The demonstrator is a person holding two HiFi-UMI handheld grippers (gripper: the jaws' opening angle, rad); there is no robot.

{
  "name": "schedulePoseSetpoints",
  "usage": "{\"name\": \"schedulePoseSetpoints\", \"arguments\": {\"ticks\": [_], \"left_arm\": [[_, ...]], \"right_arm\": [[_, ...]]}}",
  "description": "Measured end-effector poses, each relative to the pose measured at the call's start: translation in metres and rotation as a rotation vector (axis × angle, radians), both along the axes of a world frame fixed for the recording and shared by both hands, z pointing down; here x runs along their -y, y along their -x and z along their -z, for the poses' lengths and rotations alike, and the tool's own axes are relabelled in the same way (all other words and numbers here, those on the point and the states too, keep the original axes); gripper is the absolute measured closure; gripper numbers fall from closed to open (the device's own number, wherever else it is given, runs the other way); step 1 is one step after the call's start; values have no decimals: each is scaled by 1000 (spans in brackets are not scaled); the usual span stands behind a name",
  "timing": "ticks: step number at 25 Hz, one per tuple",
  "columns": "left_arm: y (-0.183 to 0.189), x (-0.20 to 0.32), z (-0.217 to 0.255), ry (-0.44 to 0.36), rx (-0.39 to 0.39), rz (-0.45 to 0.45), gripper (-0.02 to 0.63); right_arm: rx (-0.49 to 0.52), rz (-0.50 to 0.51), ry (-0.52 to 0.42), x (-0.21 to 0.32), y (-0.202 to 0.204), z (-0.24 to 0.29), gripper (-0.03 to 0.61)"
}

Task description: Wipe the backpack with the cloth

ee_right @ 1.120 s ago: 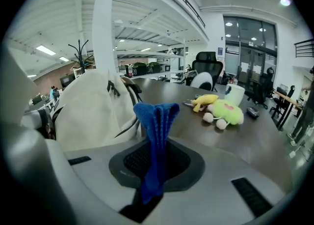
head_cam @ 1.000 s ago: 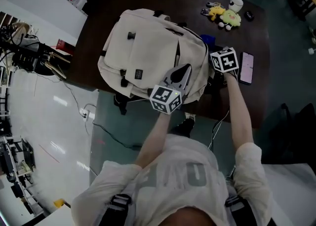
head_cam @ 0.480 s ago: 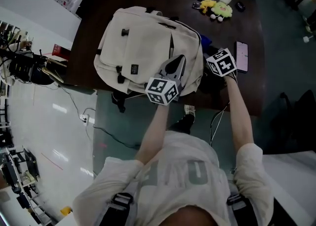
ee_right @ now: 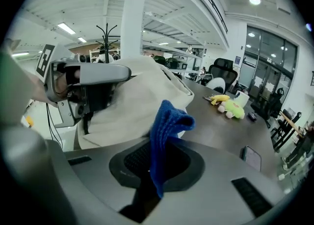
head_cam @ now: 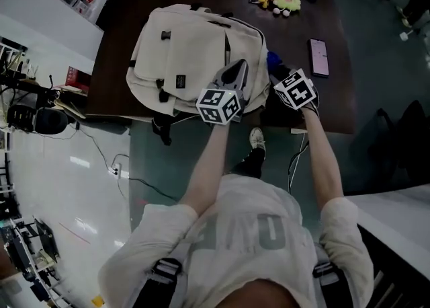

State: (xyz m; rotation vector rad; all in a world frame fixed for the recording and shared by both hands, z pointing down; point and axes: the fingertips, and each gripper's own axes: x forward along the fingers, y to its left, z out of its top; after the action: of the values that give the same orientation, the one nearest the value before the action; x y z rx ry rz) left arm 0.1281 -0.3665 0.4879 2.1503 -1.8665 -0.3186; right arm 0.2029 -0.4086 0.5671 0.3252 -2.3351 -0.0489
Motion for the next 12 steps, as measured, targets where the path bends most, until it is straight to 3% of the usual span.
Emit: {"name": "schedulePoseSetpoints", "arguments": {"ticks": [12], "left_arm": [[-13, -40, 25, -64, 22, -20, 612]], "right_arm": [[-30, -32, -11, -81, -26, -10, 537]]}}
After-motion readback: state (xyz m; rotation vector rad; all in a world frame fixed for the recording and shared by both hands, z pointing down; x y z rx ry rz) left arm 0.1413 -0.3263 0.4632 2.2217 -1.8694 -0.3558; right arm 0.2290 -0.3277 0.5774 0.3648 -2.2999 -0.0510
